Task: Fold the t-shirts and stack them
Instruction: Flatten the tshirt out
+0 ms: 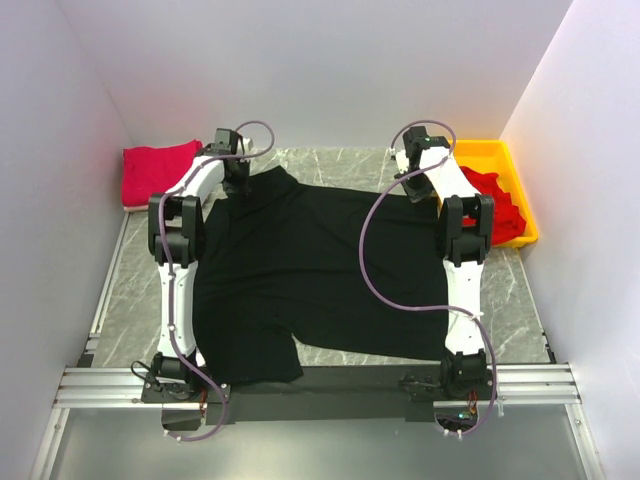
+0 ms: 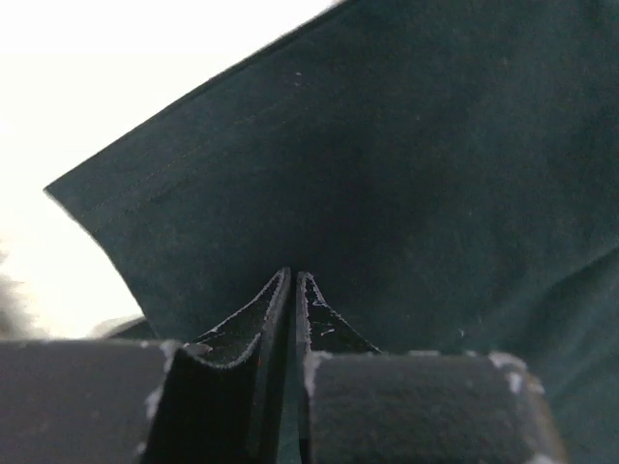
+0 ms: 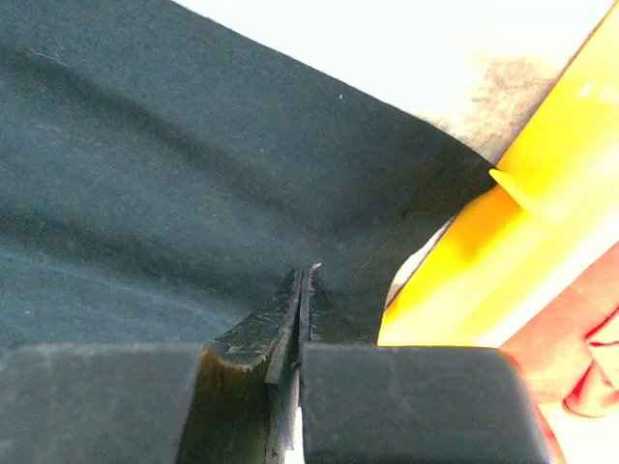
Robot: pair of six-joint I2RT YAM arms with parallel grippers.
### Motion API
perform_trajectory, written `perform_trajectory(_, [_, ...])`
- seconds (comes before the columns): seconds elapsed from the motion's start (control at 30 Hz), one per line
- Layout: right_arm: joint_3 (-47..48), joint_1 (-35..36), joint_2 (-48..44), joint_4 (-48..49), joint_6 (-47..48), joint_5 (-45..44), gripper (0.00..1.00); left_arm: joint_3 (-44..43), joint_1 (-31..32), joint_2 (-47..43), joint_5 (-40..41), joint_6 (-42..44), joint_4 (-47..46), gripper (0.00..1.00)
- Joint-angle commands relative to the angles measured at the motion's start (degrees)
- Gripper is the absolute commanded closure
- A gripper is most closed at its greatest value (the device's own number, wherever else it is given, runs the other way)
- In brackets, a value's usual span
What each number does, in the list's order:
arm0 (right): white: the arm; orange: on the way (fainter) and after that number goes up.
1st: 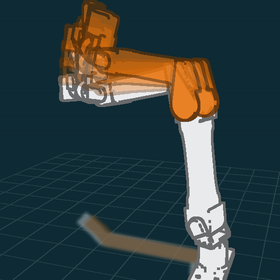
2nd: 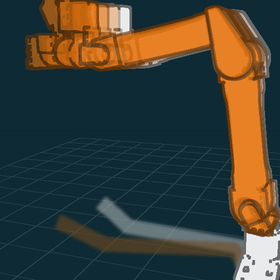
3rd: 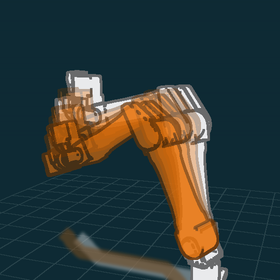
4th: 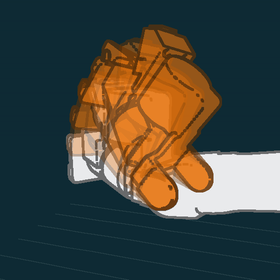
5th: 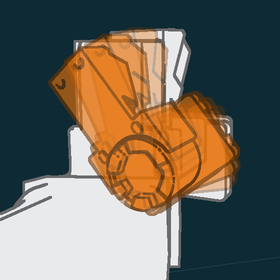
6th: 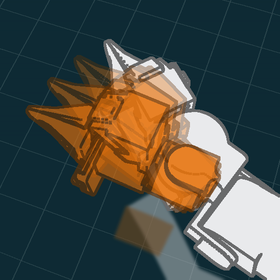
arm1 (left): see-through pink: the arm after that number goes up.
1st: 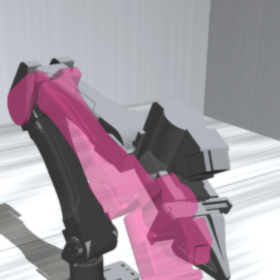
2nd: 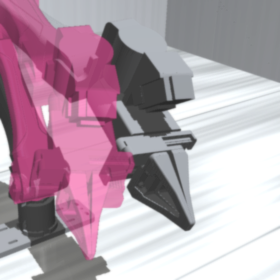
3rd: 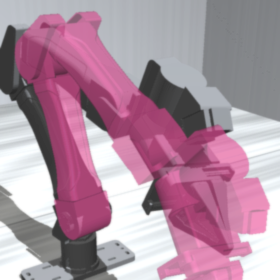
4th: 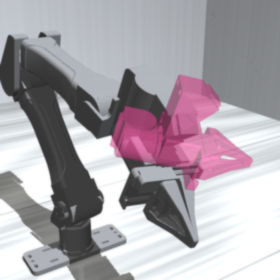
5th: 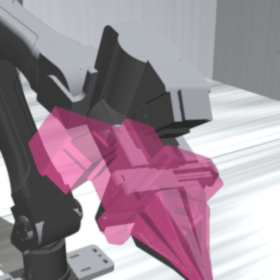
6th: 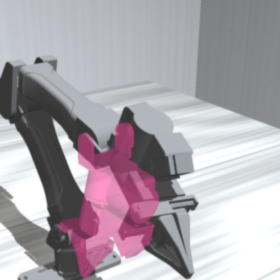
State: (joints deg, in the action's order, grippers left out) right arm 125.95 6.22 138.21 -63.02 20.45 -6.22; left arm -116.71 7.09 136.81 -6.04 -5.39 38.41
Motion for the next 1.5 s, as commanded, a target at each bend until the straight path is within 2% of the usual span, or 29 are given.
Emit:
perform_trajectory(0.0, [0.26, 0.64, -0.31, -0.17, 0.03, -1.6, 1.0, -2.82, -0.24, 1.61, 5.59, -1.56, -1.49, 0.88])
perform_trajectory(0.17, [0.52, 0.64, 0.74, -0.43, 0.73, -3.71, 1.0, -8.62, -1.2, 8.11, 8.5, 0.38, -3.69, 0.87])
perform_trajectory(0.23, [1.57, 0.73, 2.23, -0.61, 0.82, -4.33, 1.0, -10.82, -1.47, 10.05, 8.86, 1.52, -5.18, 0.84])
perform_trajectory(0.33, [3.6, 1.25, 4.25, -0.7, 0.91, -5.73, 1.0, -9.08, -1.99, 9.53, 7.72, 3.1, -10.35, 0.74])
perform_trajectory(0.37, [4.04, 1.34, 4.52, -0.17, 1.0, -6.17, 1.0, -8.2, -1.99, 9.09, 7.71, 3.62, -11.86, 0.66])
perform_trajectory(0.4, [4.04, 1.51, 4.78, 0.27, 1.17, -6.78, 1.0, -7.14, -1.99, 8.74, 7.71, 4.76, -13.09, 0.63])
perform_trajectory(0.5, [3.78, 2.04, 5.05, 1.76, 1.35, -7.84, 1.0, -10.1, -2.0, 11.27, 8.94, 8.62, -14.94, 0.6])
perform_trajectory(0.57, [3.43, 2.39, 4.96, 2.81, 1.44, -8.54, 1.0, -12.65, -2.08, 13.21, 12.52, 9.6, -16.26, 0.53])
perform_trajectory(0.63, [2.73, 2.66, 4.79, 4.39, 1.53, -9.25, 1.0, -16.44, -2.17, 15.85, 13.51, 12.06, -17.23, 0.51])
perform_trajectory(0.8, [4.12, 4.5, 5.92, 6.68, 2.58, -10.56, 1.0, -13.82, -2.26, 13.93, 14.92, 19.26, -29.94, 0.38])
perform_trajectory(0.9, [5.53, 5.99, 6.89, 9.66, 3.45, -13.11, 1.0, -13.38, -2.96, 10.95, 13.87, 19.89, -32.08, 0.35])
perform_trajectory(0.97, [5.1, 6.26, 6.63, 13.88, 3.9, -16.0, 1.0, -12.5, -3.92, 8.48, 12.9, 17.19, -31.3, 0.34])
perform_trajectory(1.07, [5.98, 6.0, 5.15, 14.6, 3.72, -17.07, 1.0, -6.89, -4.54, 0.32, 7.99, 14.27, -28.05, 0.35])
perform_trajectory(1.1, [5.02, 5.74, 2.18, 14.86, 3.2, -16.2, 1.0, -1.21, -4.46, -5.19, 4.84, 13.92, -27.78, 0.35])
perform_trajectory(1.2, [-0.95, 5.38, -5.54, 15.74, 2.67, -11.82, 1.0, 8.65, -4.19, -14.78, 0.52, 12.16, -24.19, 0.35])
perform_trajectory(1.3, [-4.92, 5.47, -9.79, 13.64, 2.84, -8.21, 0.96, 13.68, -4.19, -19.11, -3.0, 9.53, -17.25, 0.37])
perform_trajectory(1.37, [-5.01, 5.47, -9.81, 9.69, 2.5, -4.95, 0.96, 15.27, -4.19, -19.39, -5.11, 8.82, -11.64, 0.39])
perform_trajectory(1.43, [-4.49, 5.47, -8.32, 6.1, 2.32, -3.2, 0.97, 17.29, -4.19, -19.3, -6.08, 8.64, -10.47, 0.4])
perform_trajectory(1.47, [-4.22, 5.38, -7.53, 5.03, 2.14, -2.66, 0.97, 18.08, -4.19, -18.96, -7.3, 8.38, -9.25, 0.43])
